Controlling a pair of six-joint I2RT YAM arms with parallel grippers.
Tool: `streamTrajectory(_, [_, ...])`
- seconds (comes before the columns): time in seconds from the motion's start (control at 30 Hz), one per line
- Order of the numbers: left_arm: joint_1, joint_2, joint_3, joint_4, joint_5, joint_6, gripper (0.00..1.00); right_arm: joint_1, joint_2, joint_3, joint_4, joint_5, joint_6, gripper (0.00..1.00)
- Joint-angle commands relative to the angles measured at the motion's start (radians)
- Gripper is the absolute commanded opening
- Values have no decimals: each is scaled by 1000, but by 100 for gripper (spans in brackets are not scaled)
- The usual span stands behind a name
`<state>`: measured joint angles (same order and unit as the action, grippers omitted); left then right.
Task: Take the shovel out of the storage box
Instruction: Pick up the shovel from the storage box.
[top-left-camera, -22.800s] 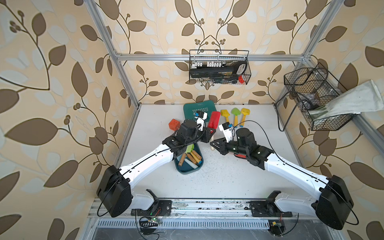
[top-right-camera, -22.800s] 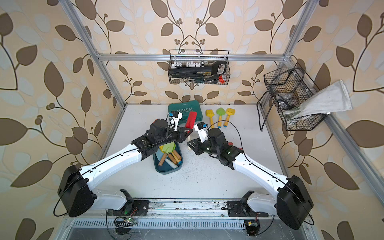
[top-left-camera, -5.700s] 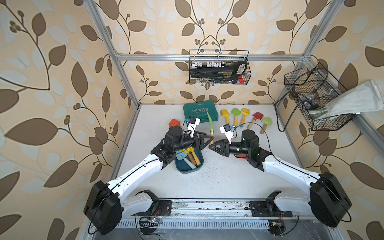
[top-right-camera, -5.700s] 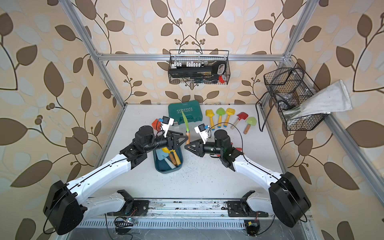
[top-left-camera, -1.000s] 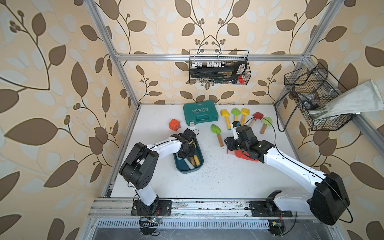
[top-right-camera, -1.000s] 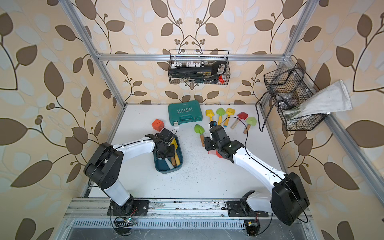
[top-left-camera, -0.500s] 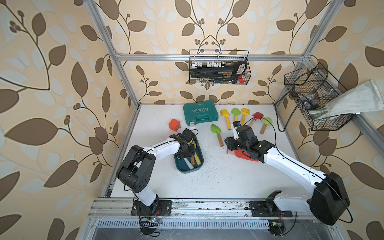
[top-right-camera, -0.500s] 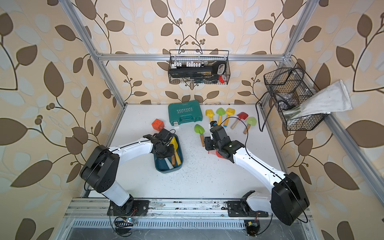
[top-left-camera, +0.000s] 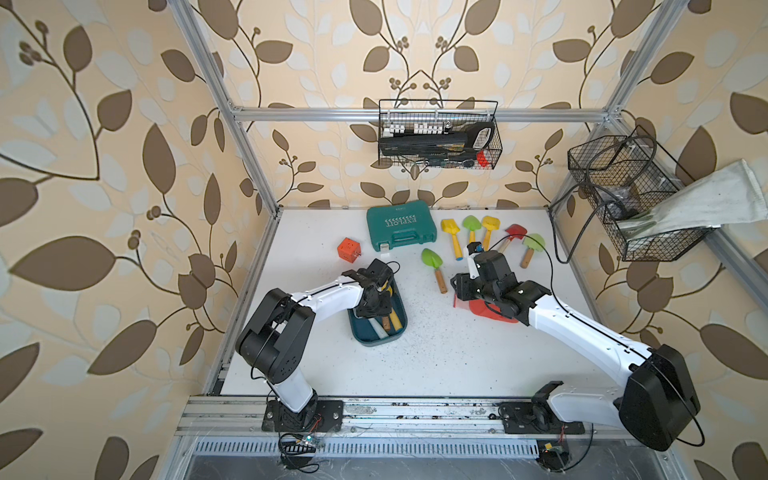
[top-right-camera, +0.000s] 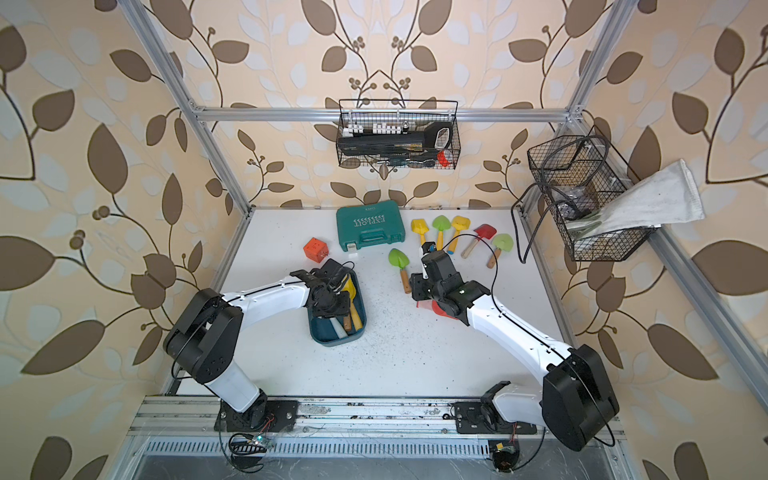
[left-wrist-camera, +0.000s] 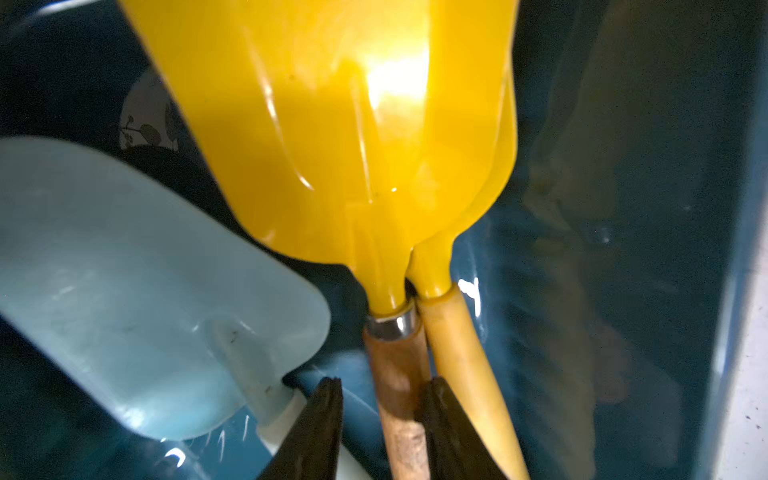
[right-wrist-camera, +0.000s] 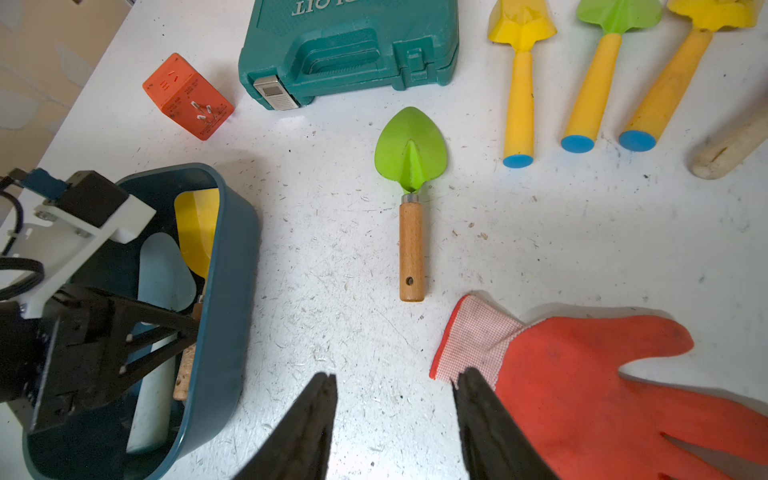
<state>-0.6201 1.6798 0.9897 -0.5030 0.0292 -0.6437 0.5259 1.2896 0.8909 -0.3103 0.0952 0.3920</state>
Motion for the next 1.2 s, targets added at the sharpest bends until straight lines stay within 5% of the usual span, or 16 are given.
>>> streamTrajectory(0.0, [-17,43,30,-37,-25,12,36,-6,-16,-21,5,-15,7,50])
streamTrajectory(0.27, [-17,94,52,-53,-40,18,22,-14,-21,-23,10,-27,11,50])
streamTrajectory(0.63, [-17,-3,18,-47,-96,15,10,-15,-16,-26,13,-26,12,50])
streamTrajectory(1.17, [-17,-413,-187,175,-119,39,4,-12,-54,-62,82,-94,-2,48])
